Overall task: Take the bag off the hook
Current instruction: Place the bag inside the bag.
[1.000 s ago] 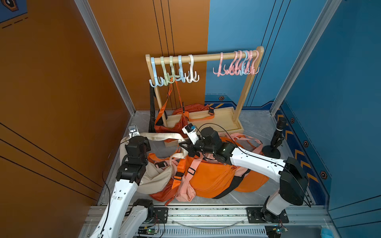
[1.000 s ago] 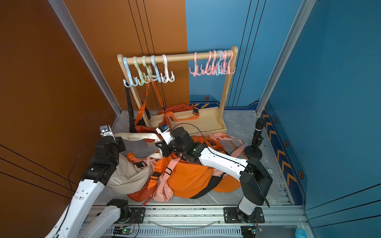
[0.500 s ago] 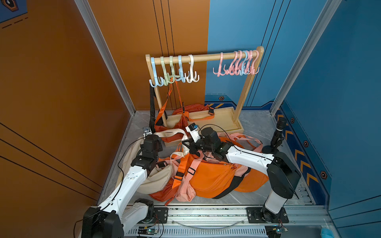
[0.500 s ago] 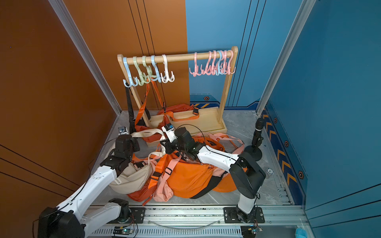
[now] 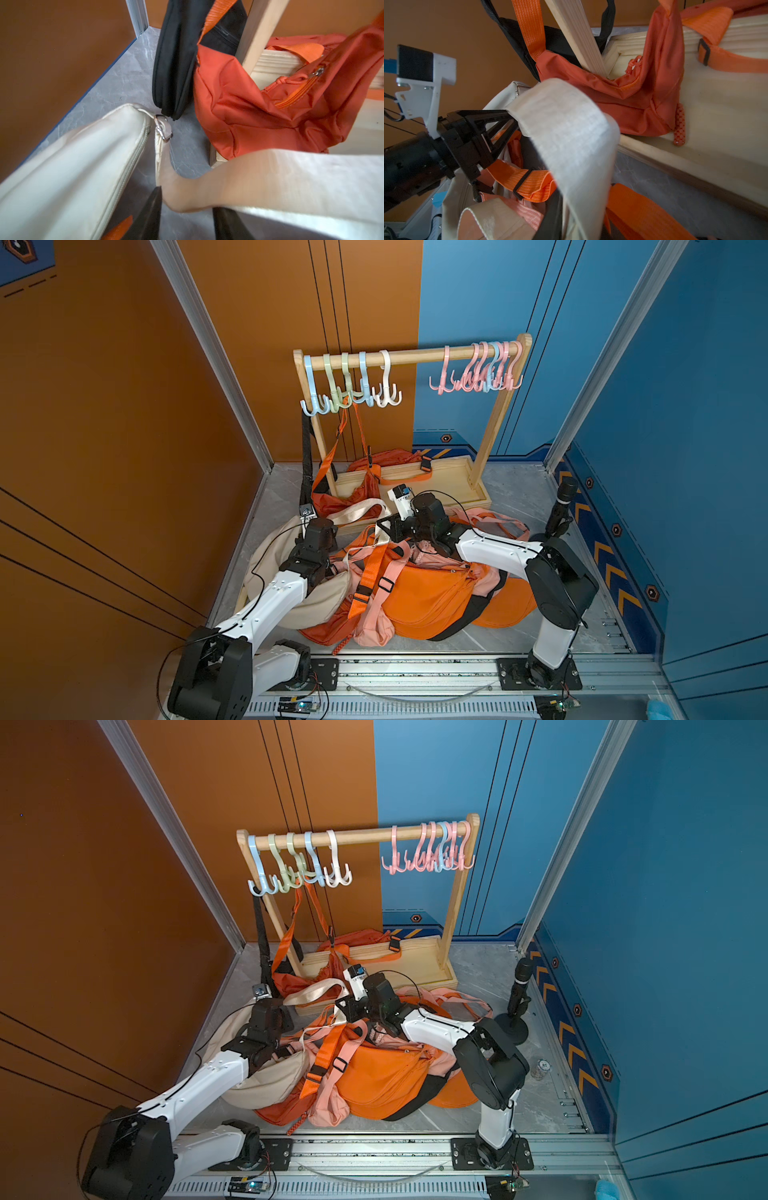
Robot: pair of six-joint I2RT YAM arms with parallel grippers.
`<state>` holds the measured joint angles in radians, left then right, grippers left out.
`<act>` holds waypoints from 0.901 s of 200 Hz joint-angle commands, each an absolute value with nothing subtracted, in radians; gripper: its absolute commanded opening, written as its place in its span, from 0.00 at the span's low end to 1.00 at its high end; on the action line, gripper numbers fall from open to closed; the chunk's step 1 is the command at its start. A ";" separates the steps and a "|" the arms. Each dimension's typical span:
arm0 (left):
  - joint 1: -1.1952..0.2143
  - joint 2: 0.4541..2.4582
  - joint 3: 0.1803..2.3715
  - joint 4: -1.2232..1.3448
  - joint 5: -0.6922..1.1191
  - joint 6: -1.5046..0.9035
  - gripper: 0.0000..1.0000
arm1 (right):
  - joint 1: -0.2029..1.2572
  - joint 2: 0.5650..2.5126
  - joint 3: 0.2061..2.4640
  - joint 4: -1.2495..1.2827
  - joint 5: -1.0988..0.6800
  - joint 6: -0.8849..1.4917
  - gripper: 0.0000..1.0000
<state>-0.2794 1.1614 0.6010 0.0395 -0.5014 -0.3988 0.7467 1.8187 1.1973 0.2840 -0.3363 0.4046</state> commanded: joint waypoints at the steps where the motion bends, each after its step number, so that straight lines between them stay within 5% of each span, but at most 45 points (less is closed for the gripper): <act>1: -0.294 1.131 0.583 0.064 -0.542 -0.416 0.53 | 0.727 1.806 1.186 0.291 -0.321 0.415 0.32; 69: -0.314 0.840 0.575 -0.017 -0.638 -0.420 0.74 | 0.654 1.607 1.175 0.219 -0.249 0.365 0.87; 125: -0.318 0.706 0.674 -0.123 -0.583 -0.332 0.74 | 0.626 1.455 1.239 0.118 -0.229 0.302 0.96; 180: -0.316 0.738 0.838 -0.123 -0.347 -0.114 0.73 | 0.627 1.333 1.216 0.077 -0.236 0.285 0.98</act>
<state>-0.3088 0.7155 0.7525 -0.1120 -0.4953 -0.2584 0.6281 1.3876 1.2179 0.1223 -0.2485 0.3111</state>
